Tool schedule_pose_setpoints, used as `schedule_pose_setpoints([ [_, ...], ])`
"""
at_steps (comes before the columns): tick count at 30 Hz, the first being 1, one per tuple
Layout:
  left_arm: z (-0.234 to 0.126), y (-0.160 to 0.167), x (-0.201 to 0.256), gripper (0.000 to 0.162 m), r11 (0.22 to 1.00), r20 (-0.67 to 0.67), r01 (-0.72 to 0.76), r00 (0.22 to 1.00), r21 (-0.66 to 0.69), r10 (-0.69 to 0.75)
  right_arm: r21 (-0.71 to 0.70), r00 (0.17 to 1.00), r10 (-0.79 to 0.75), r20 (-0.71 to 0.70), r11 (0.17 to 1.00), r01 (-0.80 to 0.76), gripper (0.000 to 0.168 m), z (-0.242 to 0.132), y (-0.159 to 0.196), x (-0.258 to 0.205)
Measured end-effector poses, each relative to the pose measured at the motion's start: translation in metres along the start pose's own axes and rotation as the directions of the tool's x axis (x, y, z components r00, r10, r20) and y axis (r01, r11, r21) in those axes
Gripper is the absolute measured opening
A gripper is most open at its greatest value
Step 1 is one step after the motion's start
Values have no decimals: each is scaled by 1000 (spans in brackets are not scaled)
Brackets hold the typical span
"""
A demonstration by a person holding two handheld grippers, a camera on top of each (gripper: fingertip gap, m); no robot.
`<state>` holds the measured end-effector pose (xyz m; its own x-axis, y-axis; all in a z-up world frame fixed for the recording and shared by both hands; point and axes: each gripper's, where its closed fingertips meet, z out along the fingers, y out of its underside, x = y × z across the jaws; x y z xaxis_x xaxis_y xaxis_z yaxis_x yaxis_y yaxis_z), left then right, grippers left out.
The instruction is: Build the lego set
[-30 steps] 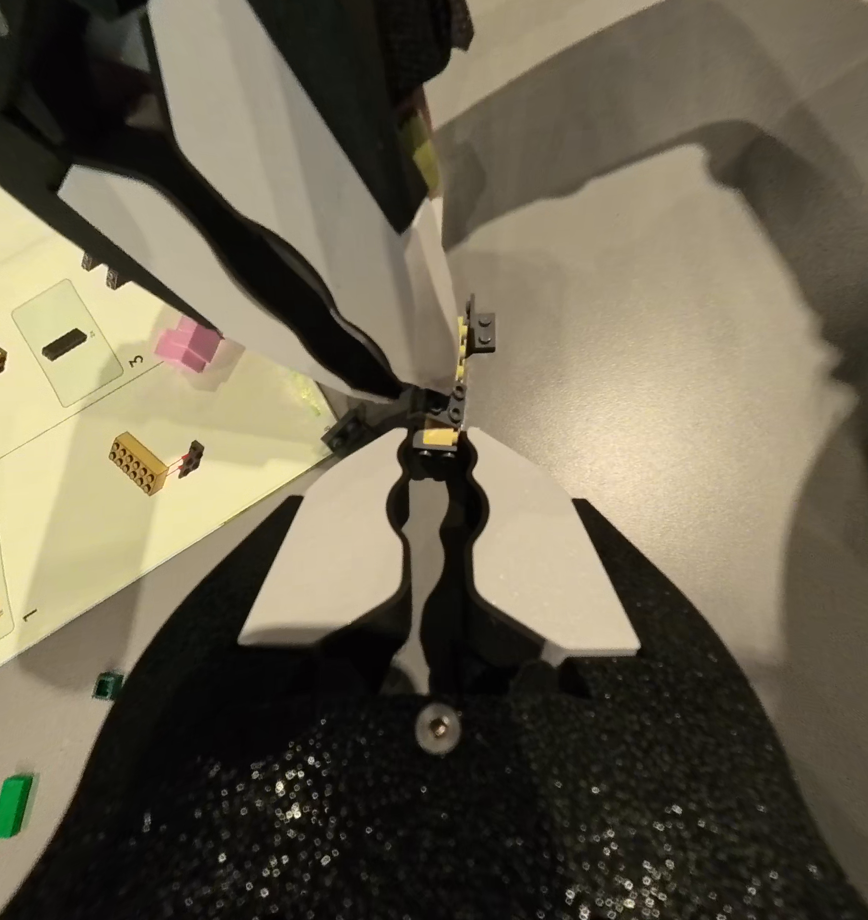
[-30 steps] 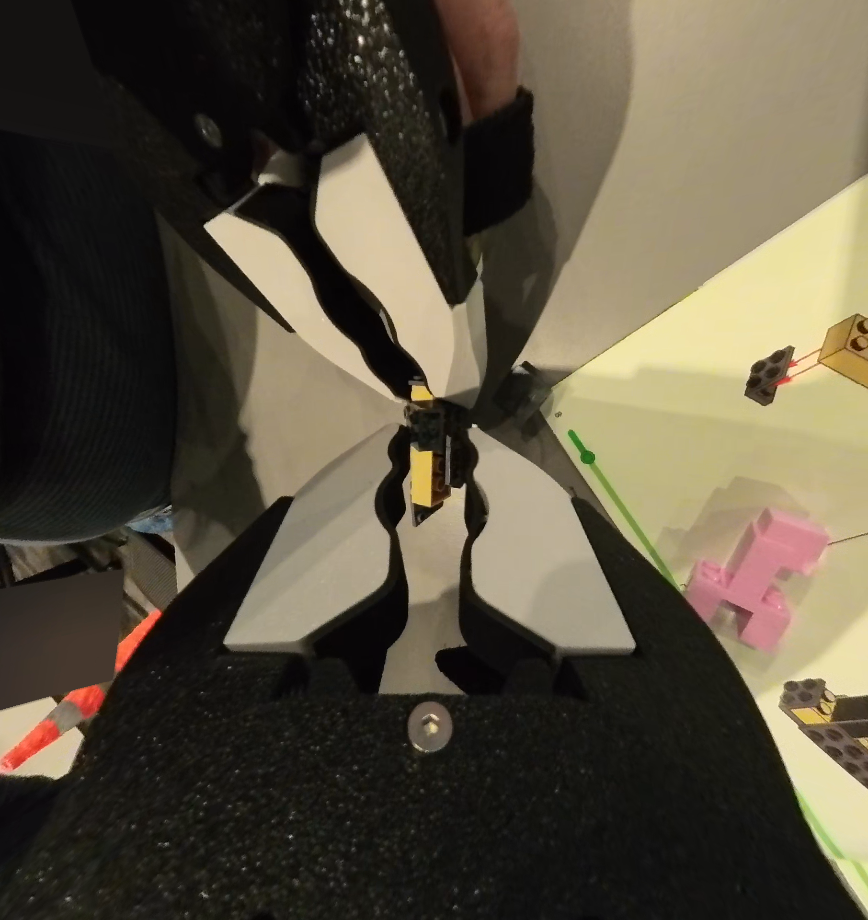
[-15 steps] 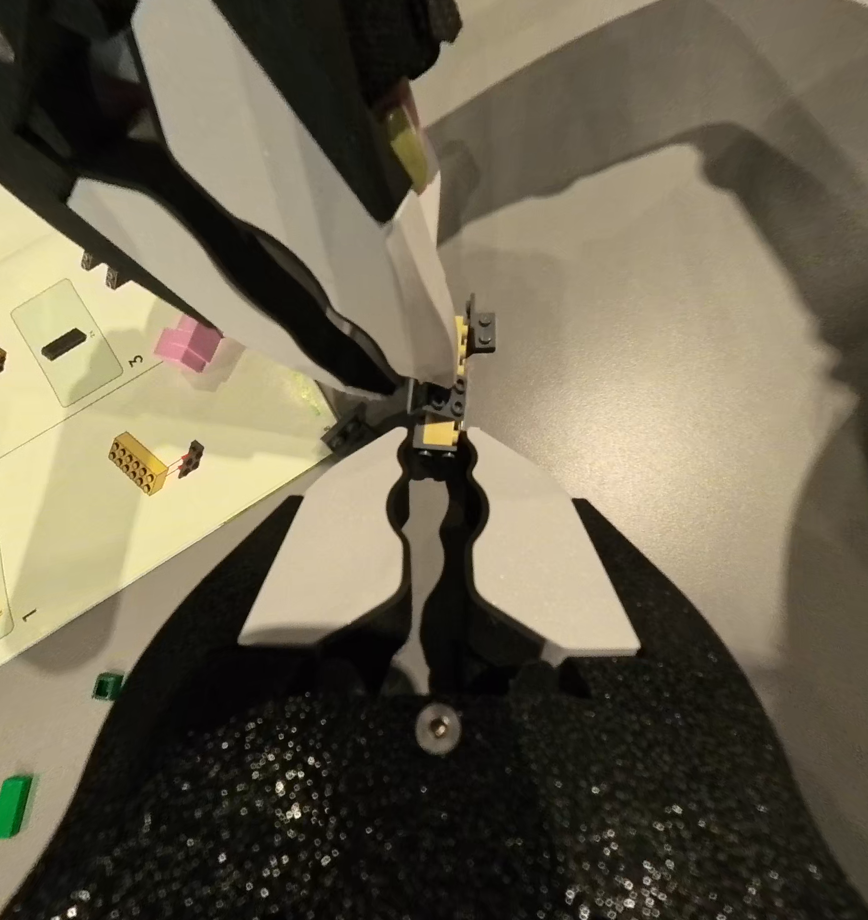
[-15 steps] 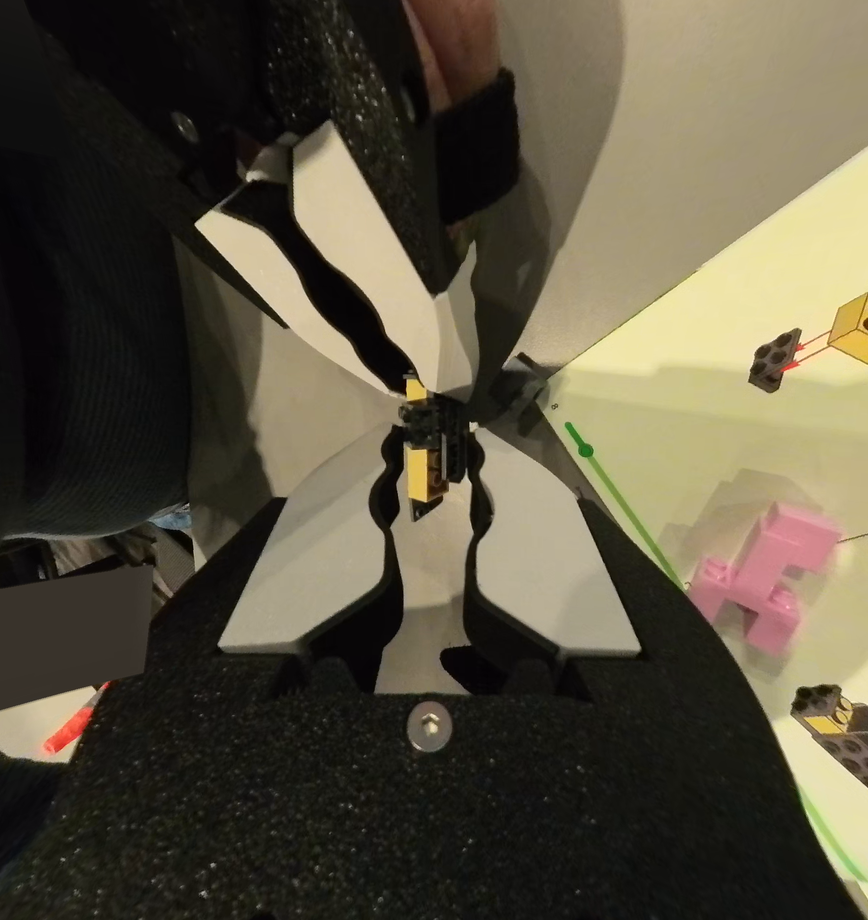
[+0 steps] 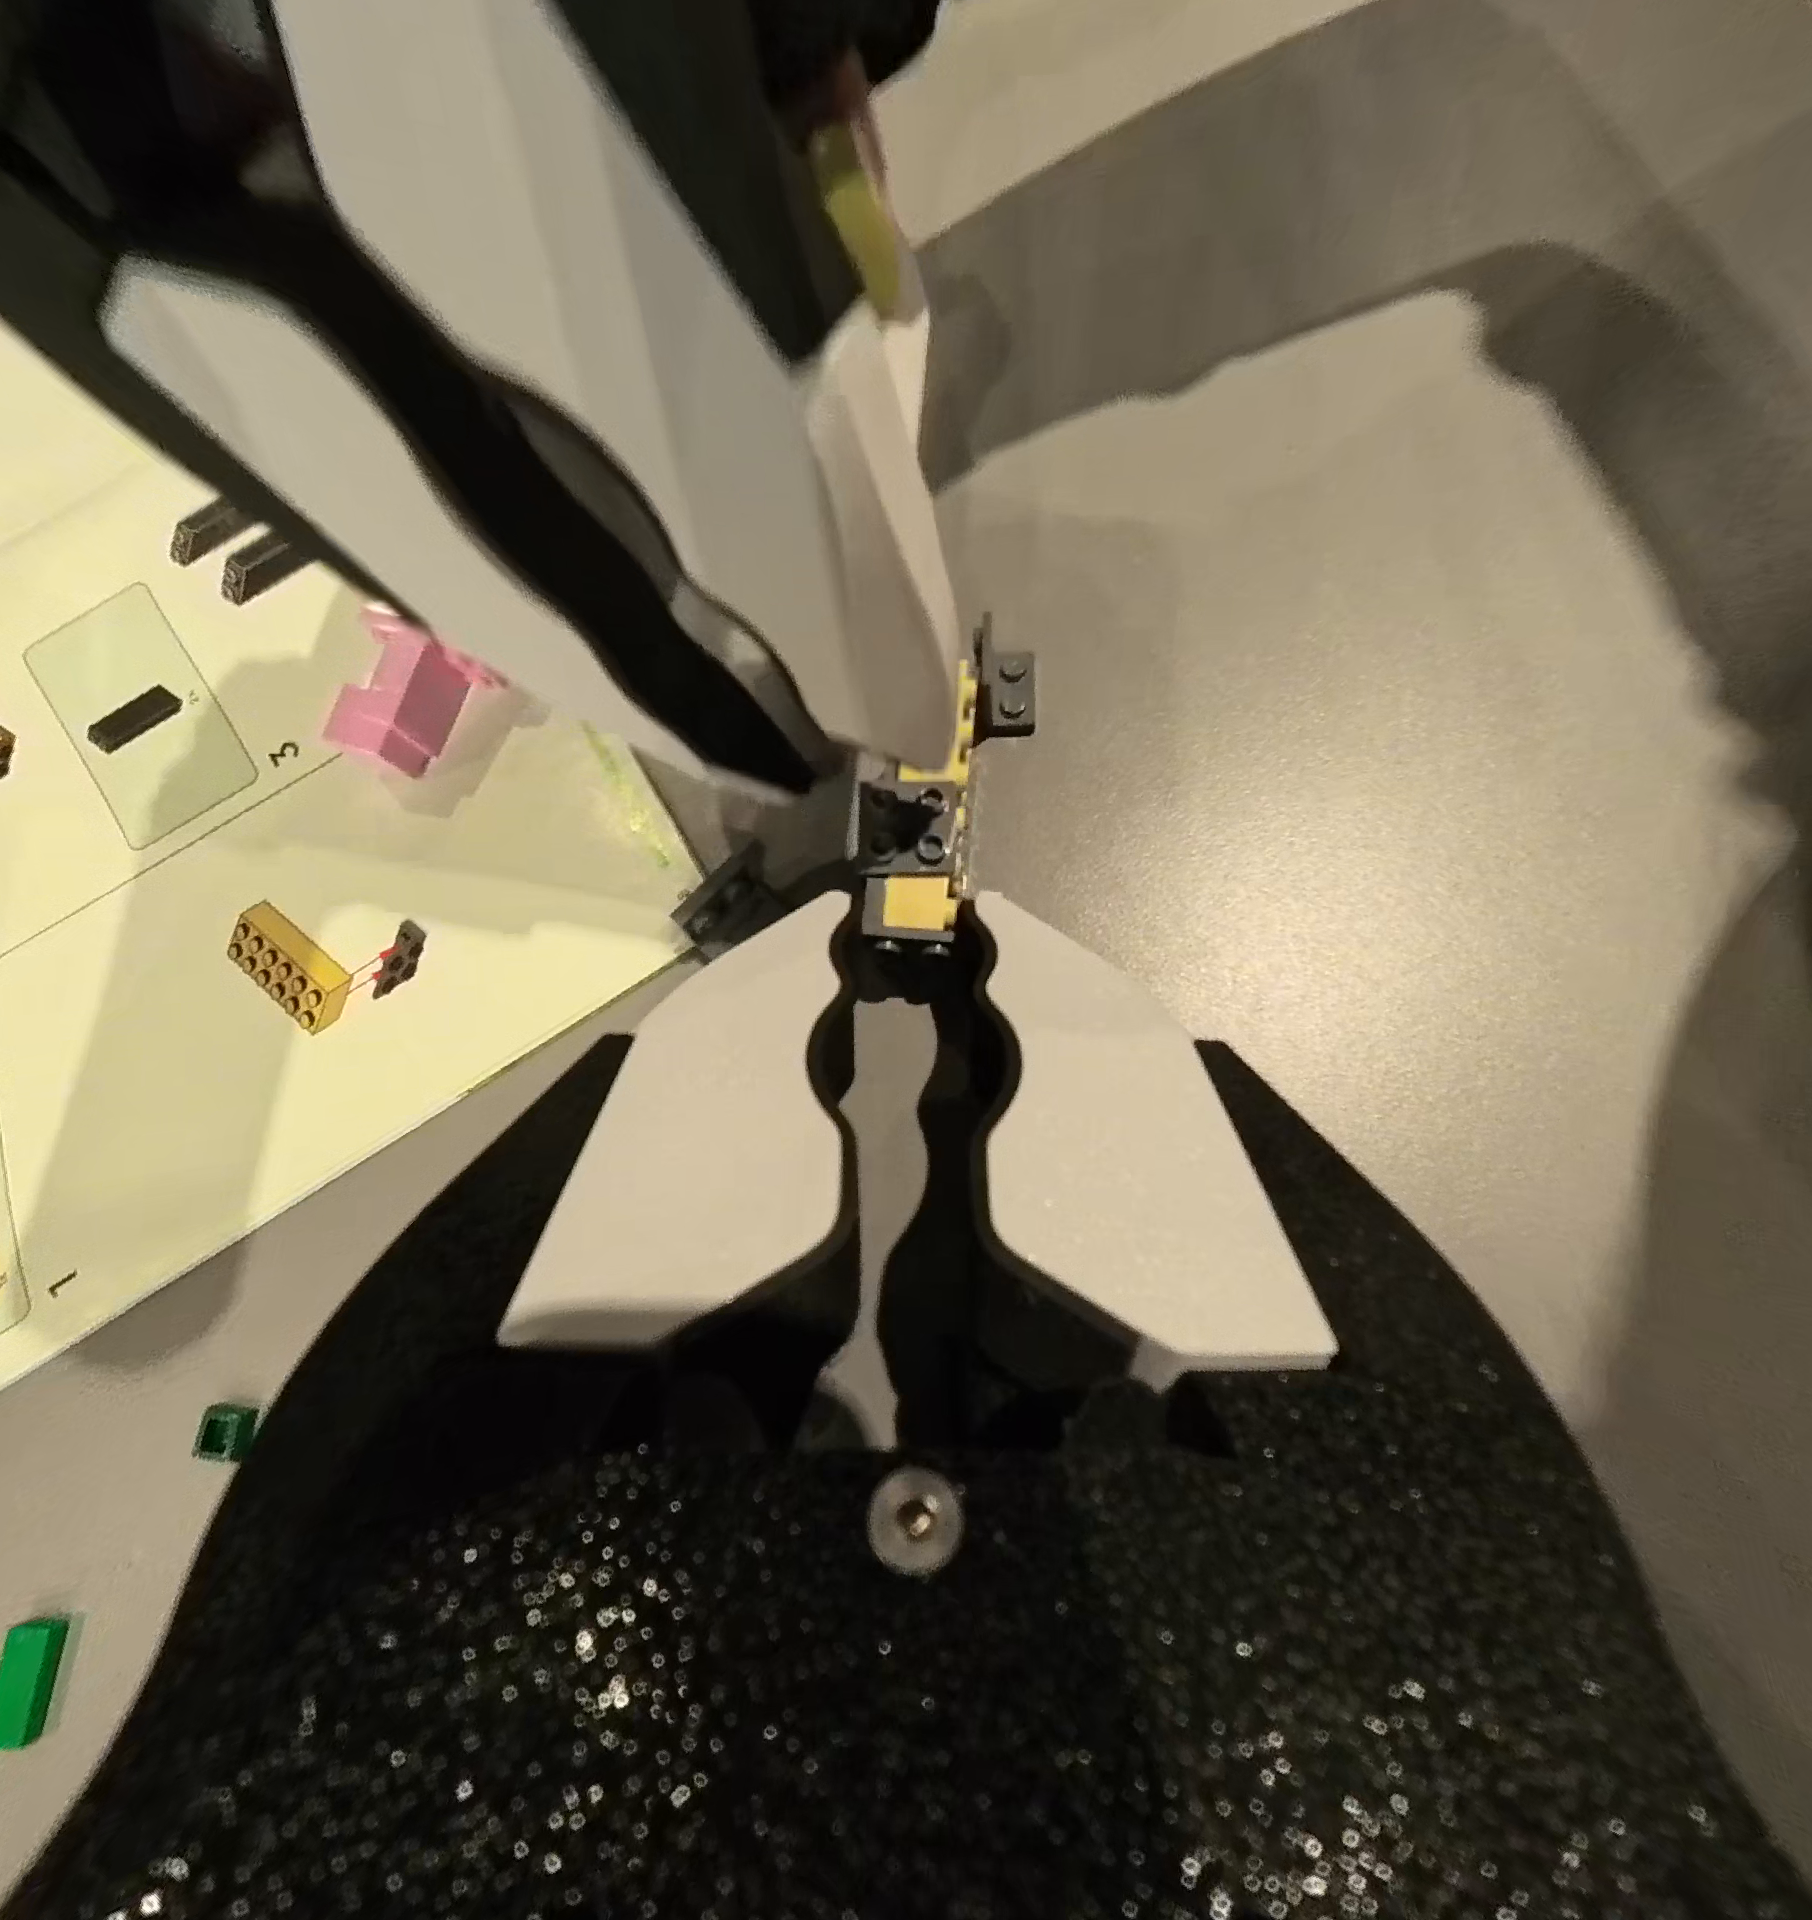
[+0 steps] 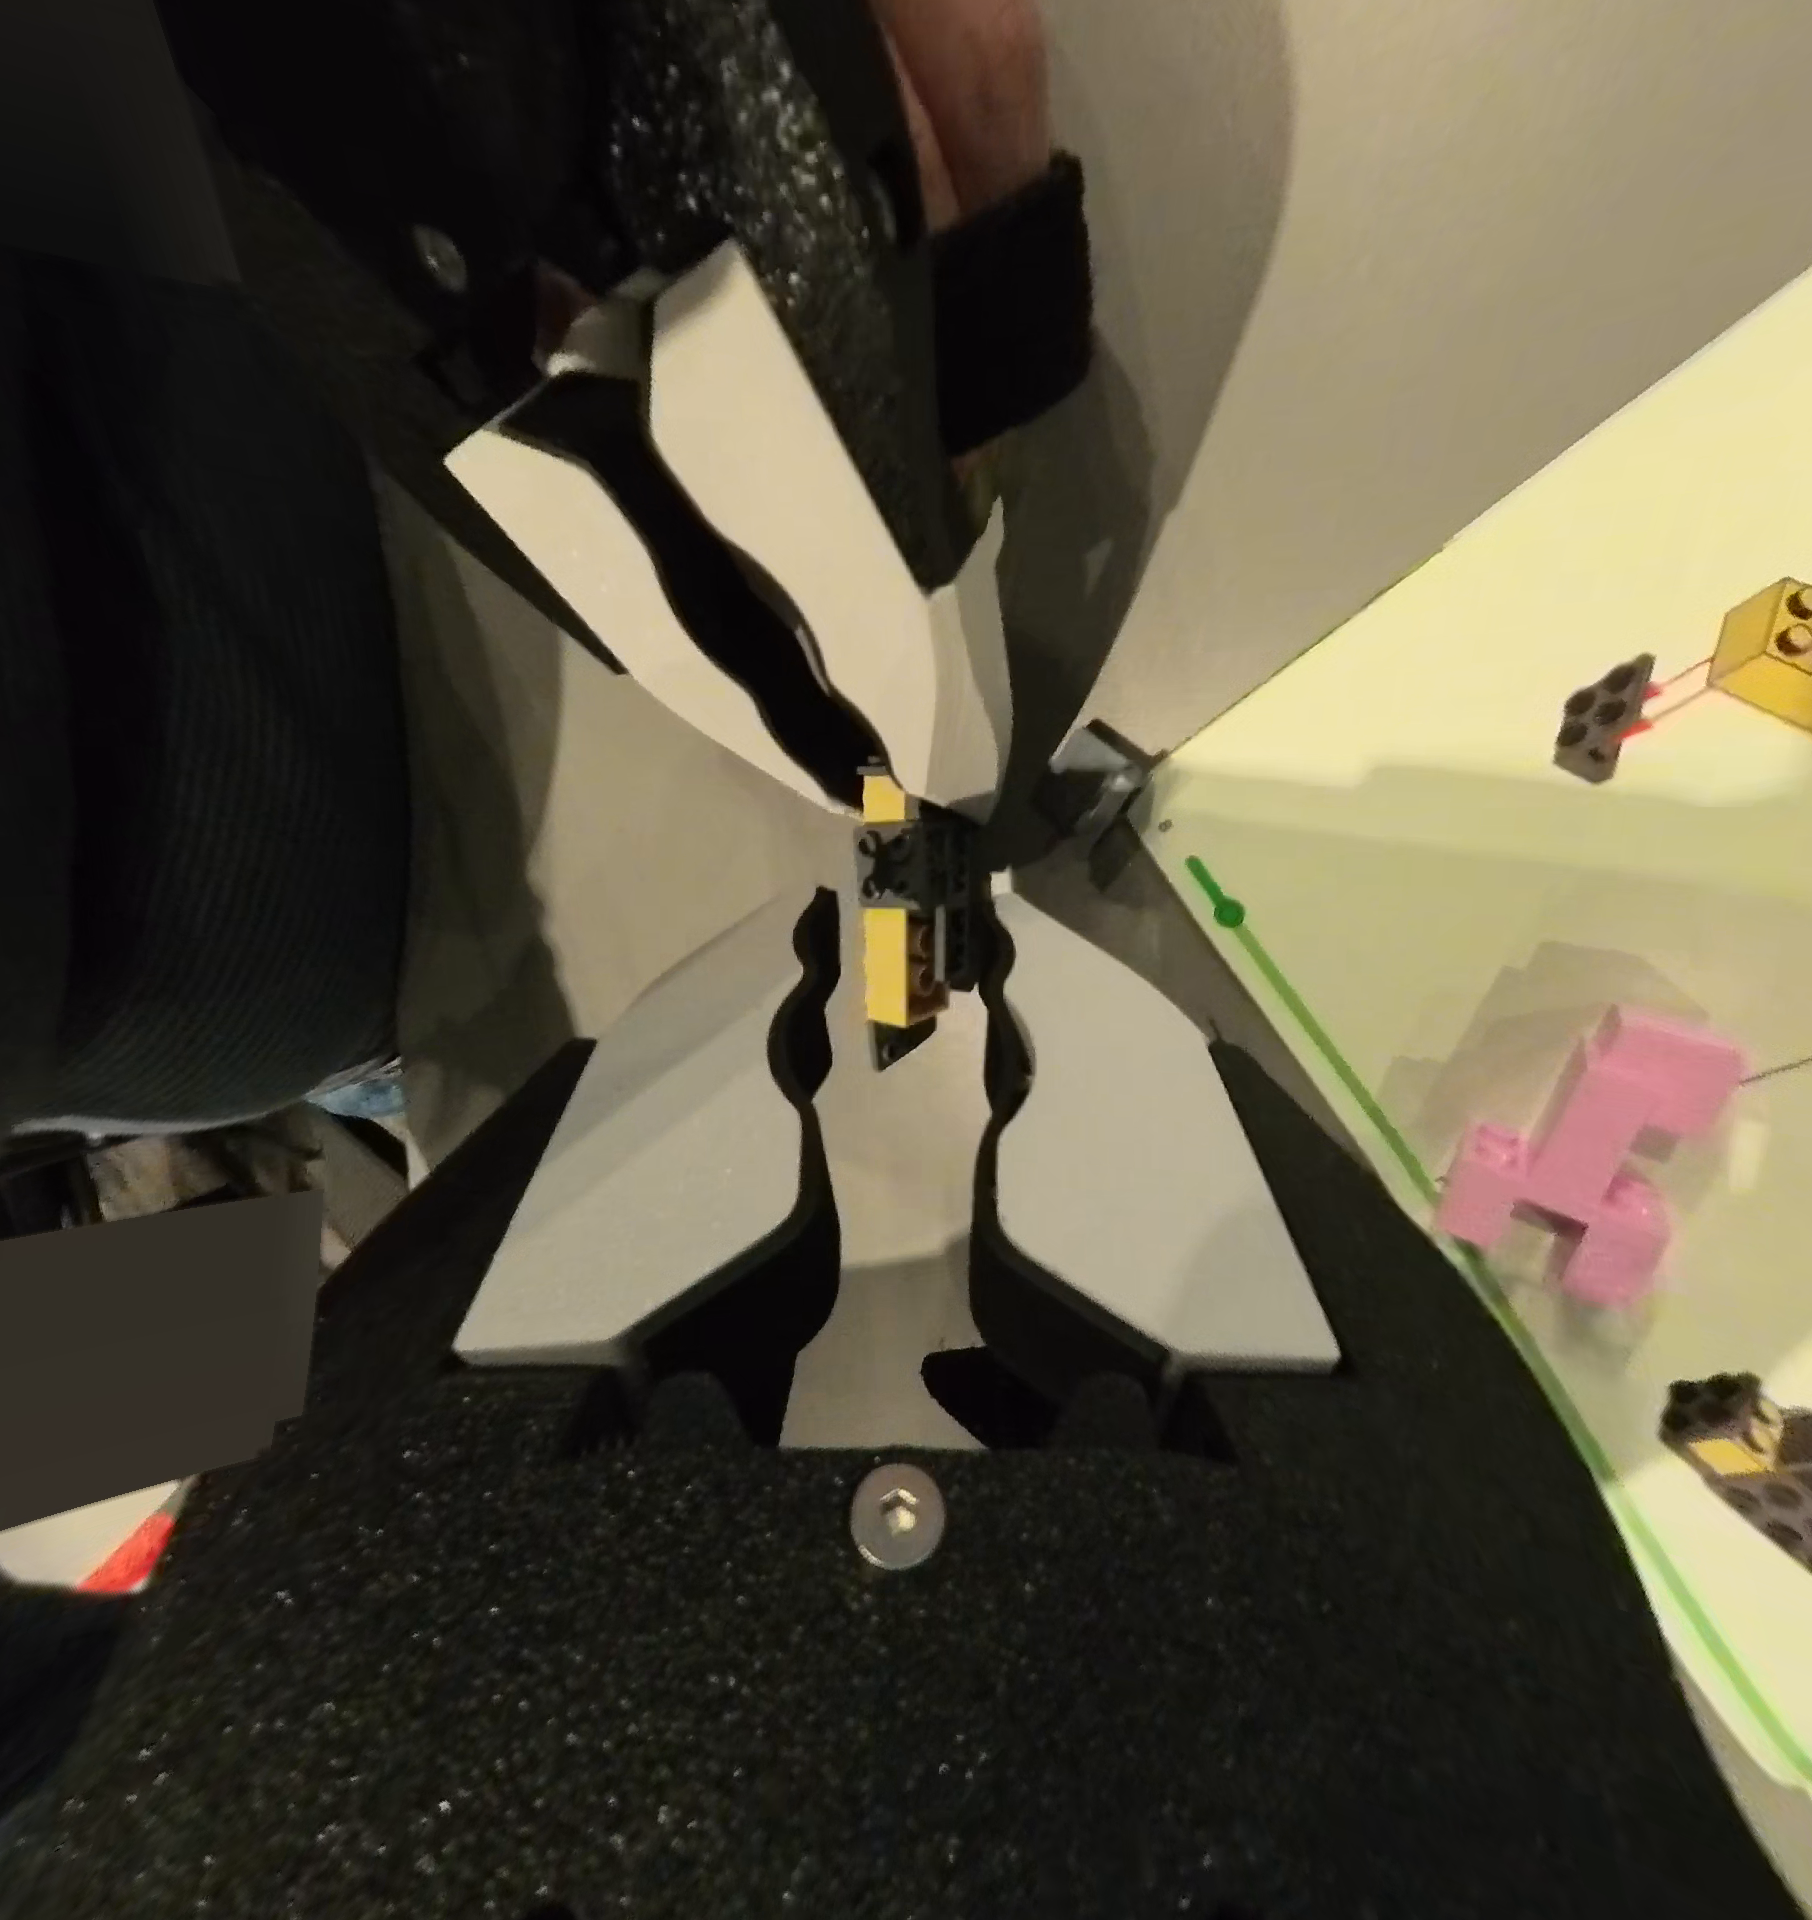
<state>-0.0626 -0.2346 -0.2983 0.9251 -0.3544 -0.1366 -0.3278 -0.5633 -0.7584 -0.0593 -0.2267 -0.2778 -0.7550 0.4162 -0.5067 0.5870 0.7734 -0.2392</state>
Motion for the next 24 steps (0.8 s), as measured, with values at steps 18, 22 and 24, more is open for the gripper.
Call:
schedule_pose_setpoints([
  [18,0,0,1,17,1000,-5,-3,1000,0,3,440,884,-110,-454,835,330,27,-11,6,-10],
  [22,1,0,1,17,1000,-11,-1,1000,-1,1,470,858,-144,-492,786,402,22,-6,9,-8],
  [24,1,0,1,17,1000,-14,3,1000,-1,-3,462,840,-166,-517,772,437,20,-2,11,-5],
])
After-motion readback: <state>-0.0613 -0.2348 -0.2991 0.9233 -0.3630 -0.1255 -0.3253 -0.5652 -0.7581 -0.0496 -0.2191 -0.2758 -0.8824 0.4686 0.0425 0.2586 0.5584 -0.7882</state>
